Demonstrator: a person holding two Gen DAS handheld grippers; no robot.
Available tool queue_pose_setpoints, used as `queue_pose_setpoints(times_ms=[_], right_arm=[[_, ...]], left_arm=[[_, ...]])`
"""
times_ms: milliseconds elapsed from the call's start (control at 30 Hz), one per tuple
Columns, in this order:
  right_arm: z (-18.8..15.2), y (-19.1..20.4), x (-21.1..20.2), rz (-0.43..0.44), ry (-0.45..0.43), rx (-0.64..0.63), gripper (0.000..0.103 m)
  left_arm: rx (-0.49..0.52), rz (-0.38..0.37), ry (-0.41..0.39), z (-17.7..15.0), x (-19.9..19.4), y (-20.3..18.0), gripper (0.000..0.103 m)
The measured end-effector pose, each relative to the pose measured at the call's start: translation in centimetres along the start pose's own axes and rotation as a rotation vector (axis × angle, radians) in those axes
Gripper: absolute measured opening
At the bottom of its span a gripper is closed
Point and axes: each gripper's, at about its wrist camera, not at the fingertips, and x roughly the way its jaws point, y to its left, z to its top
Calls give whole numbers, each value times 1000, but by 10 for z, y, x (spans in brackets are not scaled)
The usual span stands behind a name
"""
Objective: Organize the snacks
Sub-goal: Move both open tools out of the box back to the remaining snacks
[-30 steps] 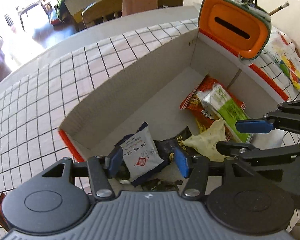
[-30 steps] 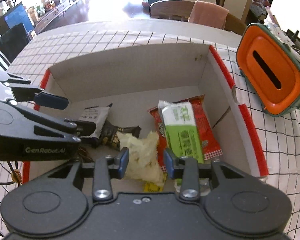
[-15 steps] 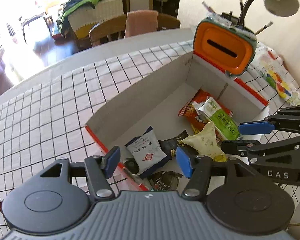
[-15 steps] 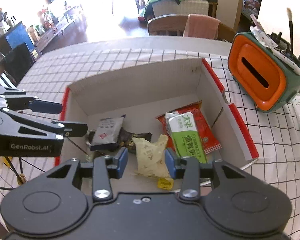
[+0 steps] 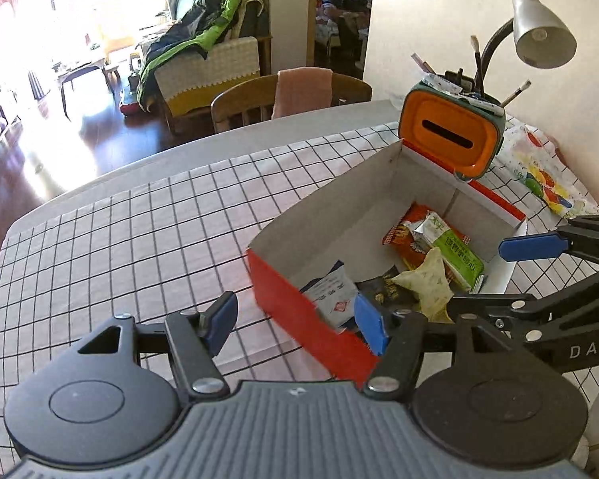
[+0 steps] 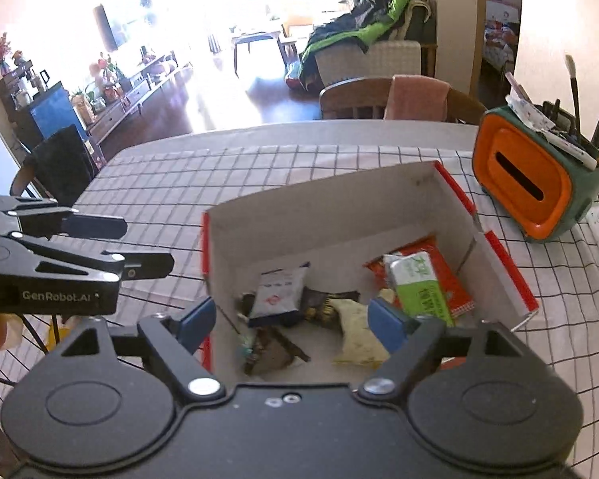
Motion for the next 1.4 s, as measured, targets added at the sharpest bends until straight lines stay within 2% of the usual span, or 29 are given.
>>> queue_pose_setpoints(times_ms=[133,300,367,567,767,867,1000,1167,1400], right_arm=[[-2,17,-1,4,-21,8,90],[-7,41,2,29,-30,10,94],[-9,51,4,37,-34,10,100],[-15,81,14,49,-33,-16,103],[-16,113,25,63,-48,-28,103],[-14,126,31,81,-48,-22,103],[-10,145,44,83,-35,-32,103],[-7,167,69,105,3,-6,103],[-6,199,110,118,82,-29,103]], left_arm=[[-1,-3,-25,-12,-15,15,72],[-19,-16,-39,-30,-31,38,79],[-22,-16,-42,-38,-37,48,80],[-72,-9,-56,-61,-51,85,84],[-100,63,-122,-80,-68,123,90],[-110,83,-129,-88,-73,142,92],[-141,100,-106,-103,-73,171,95],[-206,114,-37,-129,-63,206,95],[-219,115,39,-169,-48,219,95]])
